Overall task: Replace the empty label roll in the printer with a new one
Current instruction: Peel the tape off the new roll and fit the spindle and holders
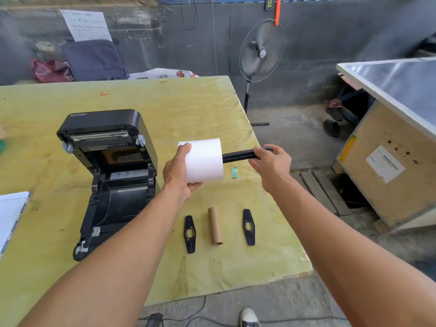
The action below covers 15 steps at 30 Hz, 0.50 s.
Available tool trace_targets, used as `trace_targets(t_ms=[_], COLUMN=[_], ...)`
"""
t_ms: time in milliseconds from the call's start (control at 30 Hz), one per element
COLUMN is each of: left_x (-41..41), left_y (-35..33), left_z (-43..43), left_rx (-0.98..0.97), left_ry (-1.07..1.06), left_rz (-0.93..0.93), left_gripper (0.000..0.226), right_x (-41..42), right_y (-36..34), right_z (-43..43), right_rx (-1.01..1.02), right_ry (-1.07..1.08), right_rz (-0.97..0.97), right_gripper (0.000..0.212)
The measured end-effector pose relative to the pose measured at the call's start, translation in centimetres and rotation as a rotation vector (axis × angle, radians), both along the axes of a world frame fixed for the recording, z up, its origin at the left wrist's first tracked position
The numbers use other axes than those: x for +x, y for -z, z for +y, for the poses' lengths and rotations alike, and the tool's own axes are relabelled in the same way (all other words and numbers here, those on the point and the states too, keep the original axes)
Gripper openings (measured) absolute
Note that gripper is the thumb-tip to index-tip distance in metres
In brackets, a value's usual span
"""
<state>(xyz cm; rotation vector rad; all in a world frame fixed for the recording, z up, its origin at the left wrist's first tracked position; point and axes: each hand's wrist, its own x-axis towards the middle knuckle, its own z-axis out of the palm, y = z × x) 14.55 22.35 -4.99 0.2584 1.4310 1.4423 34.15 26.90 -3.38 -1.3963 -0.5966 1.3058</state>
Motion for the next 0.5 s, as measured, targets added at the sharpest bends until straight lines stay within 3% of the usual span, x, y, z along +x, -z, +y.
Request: trace_targets(t_ms=[167, 500], left_x=[0.2, 0.5], left_y=[-0.2, -1.3], left_z=[-0.8, -1.4], left_rx=[0.001, -0.003], left_ry=[0.02, -0.025], left_rz=[-0.019, 0.091], left_gripper=[0.056, 0.047], right_x=[-2.0, -2.3], right_y=[0.6, 0.5], right_z=[-1.3, -1.7], right_rx=[0.015, 0.196], right_ry=[-0.2, -0.58], right_rz=[0.069, -0.164], right_gripper=[0.009, 0.02])
